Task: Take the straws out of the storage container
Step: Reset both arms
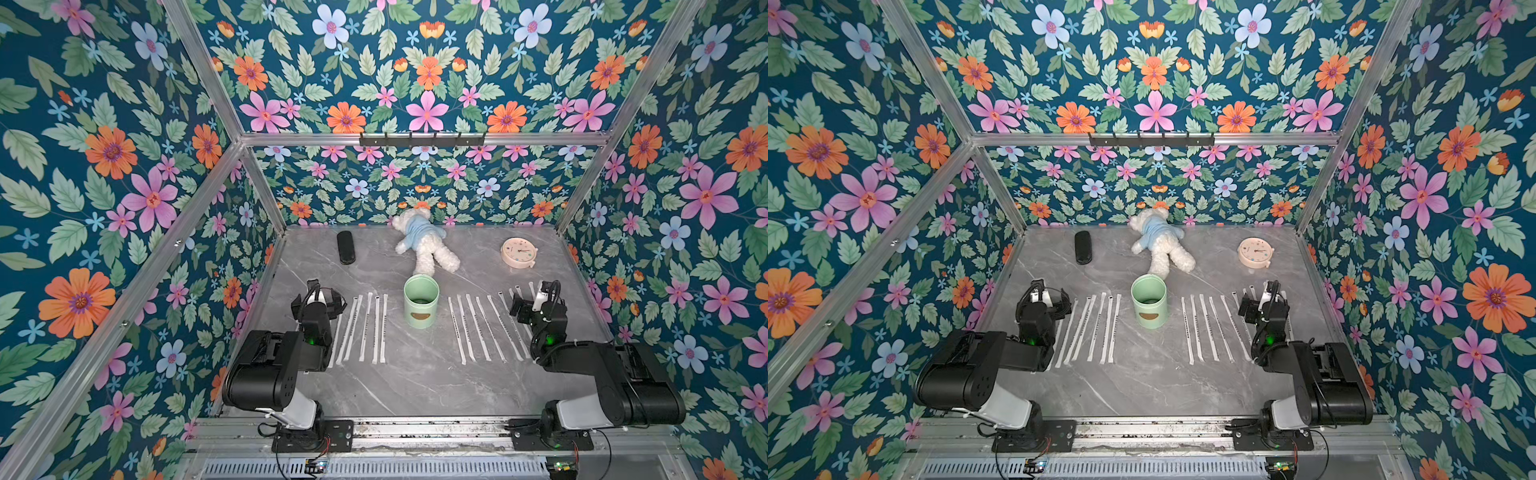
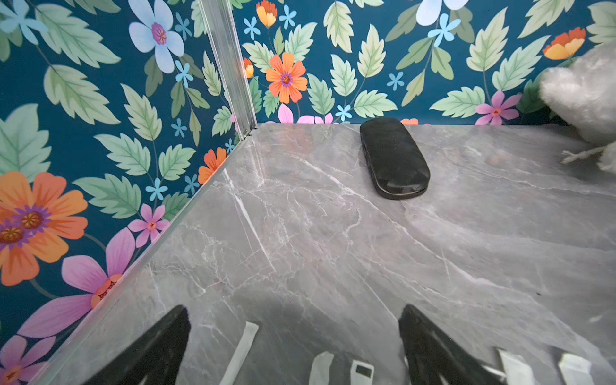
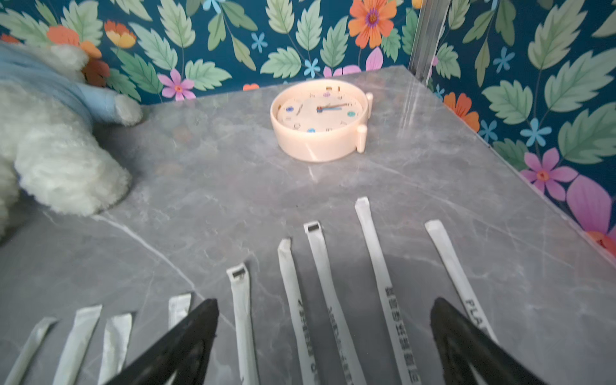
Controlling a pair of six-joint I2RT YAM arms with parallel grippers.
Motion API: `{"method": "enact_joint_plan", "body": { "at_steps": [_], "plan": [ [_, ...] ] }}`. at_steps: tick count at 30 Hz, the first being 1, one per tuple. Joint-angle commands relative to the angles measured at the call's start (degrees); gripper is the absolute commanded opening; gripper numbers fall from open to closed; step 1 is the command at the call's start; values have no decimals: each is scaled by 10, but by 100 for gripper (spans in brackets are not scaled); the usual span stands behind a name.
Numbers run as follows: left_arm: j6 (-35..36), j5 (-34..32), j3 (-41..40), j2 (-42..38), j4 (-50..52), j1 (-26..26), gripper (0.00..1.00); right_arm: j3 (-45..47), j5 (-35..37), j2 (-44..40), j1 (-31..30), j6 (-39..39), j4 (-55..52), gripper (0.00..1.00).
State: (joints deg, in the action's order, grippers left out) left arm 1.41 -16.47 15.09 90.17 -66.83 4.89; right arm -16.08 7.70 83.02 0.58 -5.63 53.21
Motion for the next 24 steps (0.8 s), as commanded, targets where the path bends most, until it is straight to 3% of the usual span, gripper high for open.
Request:
{"method": "enact_joint_plan", "body": {
  "at_steps": [1,6,24],
  "plan": [
    [-7,48,-2,25,-83,-10,100,-9,2,-6,1,3,-11,99],
    [-20,55,12,14,-27,-20,100,-9,3,-2,1,4,1,99],
    [-22,67,16,18,-26,-26,100,-7,2,1,1,7,8,99]
  ]
}}
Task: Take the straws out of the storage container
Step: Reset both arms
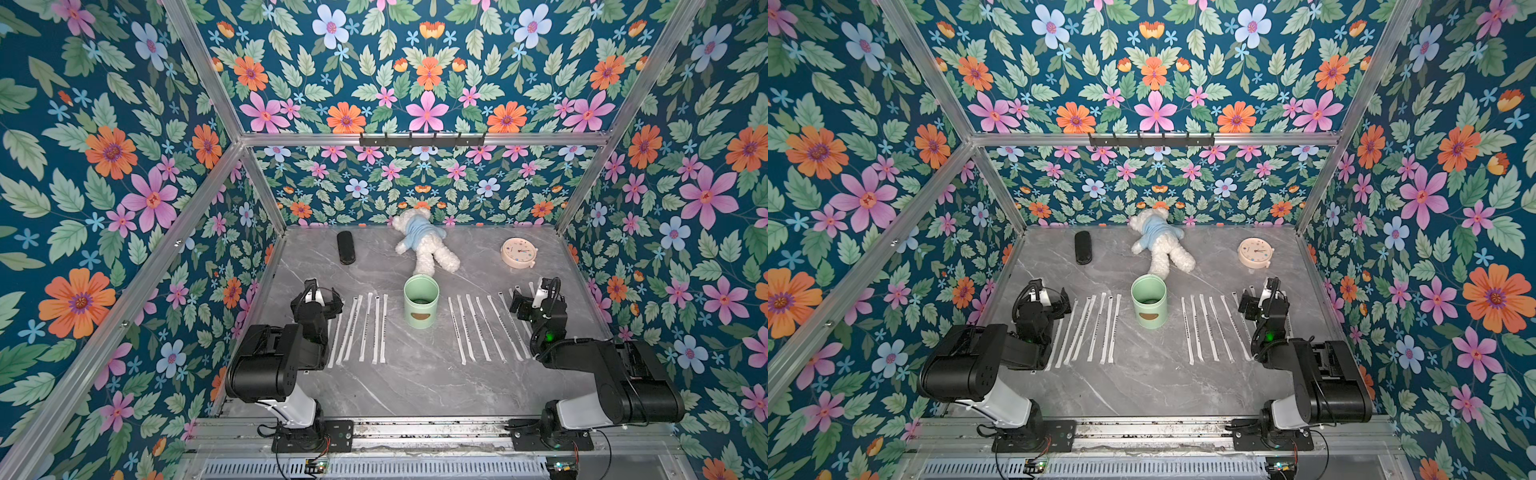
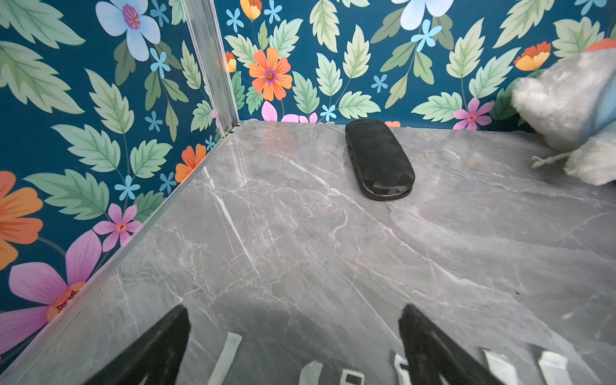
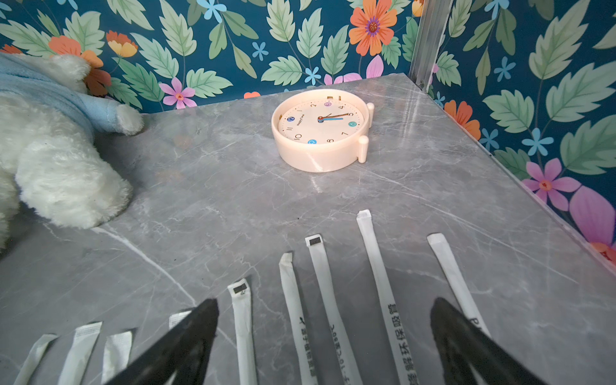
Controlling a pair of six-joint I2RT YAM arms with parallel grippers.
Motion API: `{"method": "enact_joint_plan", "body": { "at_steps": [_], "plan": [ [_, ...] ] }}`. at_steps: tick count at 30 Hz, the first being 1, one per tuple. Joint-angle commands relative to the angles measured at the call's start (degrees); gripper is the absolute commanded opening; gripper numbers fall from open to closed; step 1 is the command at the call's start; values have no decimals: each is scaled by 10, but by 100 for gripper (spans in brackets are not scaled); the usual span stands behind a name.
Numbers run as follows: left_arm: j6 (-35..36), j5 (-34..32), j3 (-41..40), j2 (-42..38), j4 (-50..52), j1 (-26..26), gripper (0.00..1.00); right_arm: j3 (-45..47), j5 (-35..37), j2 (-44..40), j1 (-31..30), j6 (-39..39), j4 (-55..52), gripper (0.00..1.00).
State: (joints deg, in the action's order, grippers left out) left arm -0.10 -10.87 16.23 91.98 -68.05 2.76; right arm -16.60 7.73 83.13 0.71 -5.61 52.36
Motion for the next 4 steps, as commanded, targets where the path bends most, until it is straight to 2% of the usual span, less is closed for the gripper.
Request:
{"method": "enact_joint_plan", "body": {
  "at_steps": [1,4],
  "plan": [
    [-8,14,5,0,-11,-5,100,-1,2,0,0,6,17,99],
    [-8,14,4,0,-12,-5,100,-1,2,0,-1,6,17,99]
  ]
}}
